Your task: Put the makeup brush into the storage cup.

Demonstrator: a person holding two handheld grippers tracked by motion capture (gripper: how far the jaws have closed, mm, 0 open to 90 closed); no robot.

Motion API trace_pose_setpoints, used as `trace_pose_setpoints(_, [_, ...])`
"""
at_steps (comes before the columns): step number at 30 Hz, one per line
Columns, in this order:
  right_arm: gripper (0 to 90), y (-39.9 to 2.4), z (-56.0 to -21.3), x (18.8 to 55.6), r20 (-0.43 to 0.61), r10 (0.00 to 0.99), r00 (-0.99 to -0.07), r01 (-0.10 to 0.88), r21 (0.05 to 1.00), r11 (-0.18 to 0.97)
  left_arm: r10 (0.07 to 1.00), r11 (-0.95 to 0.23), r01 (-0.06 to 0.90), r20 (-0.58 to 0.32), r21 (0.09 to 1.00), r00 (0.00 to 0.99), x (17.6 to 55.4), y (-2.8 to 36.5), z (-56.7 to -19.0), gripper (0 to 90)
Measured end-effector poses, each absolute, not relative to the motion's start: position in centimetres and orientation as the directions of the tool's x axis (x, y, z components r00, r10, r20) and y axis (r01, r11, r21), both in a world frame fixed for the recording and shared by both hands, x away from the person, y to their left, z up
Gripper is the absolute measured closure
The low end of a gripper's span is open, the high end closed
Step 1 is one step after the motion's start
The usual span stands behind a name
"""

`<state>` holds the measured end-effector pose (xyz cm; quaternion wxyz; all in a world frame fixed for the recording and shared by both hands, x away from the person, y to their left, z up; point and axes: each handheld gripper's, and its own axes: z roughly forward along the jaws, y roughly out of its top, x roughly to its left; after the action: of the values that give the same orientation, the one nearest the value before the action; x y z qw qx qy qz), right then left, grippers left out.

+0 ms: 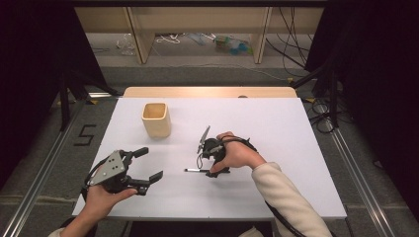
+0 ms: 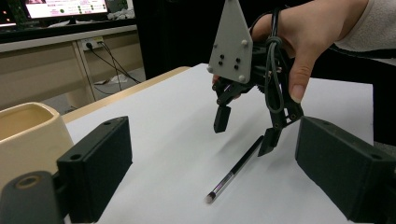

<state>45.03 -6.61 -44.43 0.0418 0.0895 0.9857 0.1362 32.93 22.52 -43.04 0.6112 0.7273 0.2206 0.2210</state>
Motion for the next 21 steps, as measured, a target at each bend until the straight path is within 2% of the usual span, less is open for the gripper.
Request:
trace_pose_setpoints(7, [25.5,-6.5,-45.1,44.8,-0.034,0.177,-0.984,0.166,0.21,0.964,0.591,-0.155,0.051,0.051,0.987,0.805,32.9,22.5,-43.0,10.7])
trace_pose_setpoints(12, [34.3,-6.6,-45.4,44.7,-0.027,0.182,-0.983,0.174,0.181,0.968,0.593,-0.152,0.056,0.046,0.987,0.804,32.9,22.5,-43.1,10.8])
trace_pose_setpoints(21, [39.3,-6.3,-45.9,44.7,-0.007,0.18,-0.984,0.177,0.137,0.975,0.591,-0.152,0.052,0.049,0.987,0.805,32.9,22.5,-43.0,10.8])
